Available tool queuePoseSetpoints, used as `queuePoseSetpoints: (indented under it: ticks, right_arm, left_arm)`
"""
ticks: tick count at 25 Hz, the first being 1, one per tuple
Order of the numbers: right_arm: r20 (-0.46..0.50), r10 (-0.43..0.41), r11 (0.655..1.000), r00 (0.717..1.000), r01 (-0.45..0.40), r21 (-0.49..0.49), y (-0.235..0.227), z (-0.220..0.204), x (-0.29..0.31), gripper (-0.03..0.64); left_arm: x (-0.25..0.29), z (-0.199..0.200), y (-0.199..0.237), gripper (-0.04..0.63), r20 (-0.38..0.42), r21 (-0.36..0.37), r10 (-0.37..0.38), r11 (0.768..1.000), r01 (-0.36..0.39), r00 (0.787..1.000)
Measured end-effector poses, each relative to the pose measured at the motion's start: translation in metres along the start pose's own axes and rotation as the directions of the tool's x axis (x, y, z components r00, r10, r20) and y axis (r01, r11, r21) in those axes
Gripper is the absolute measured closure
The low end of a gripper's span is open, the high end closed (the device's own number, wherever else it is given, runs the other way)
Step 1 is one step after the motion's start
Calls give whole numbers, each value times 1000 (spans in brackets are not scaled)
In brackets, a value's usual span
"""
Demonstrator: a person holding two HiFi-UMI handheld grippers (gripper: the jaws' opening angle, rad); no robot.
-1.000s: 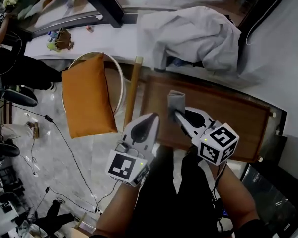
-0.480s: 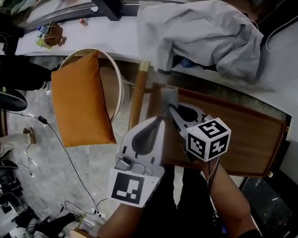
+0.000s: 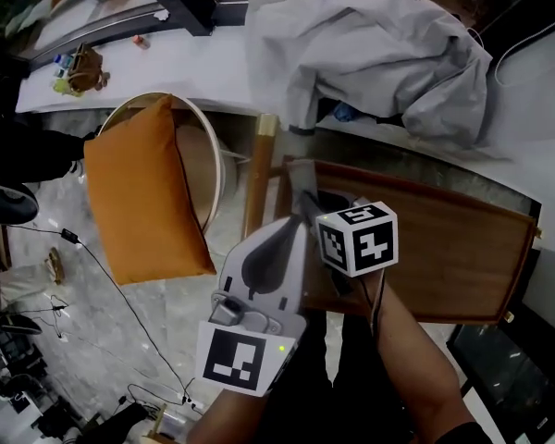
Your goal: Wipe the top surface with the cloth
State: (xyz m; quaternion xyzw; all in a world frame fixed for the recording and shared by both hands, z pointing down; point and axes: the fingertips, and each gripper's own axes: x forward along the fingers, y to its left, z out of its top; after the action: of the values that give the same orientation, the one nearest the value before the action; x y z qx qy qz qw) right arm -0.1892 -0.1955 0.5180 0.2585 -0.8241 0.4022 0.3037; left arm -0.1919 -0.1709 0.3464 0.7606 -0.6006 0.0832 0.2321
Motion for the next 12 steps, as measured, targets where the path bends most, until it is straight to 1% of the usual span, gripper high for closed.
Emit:
queuePoseSetpoints:
  ticks: [4, 9, 12]
  right_arm:
    - [-36, -81, 997, 996, 81, 6, -23, -5, -11, 580]
    - [-25, -162, 987, 986, 162, 16, -58, -9, -41, 580]
    - [-14, -211, 977, 977, 211, 26, -81, -13, -66, 580]
  left_arm:
    - [8, -3, -11, 584, -17, 21, -26, 999, 26, 1000]
    - [28, -20, -39, 584, -69, 39, -70, 997, 73, 995]
    - [43, -34, -57, 584, -108, 32, -89, 995, 93, 990]
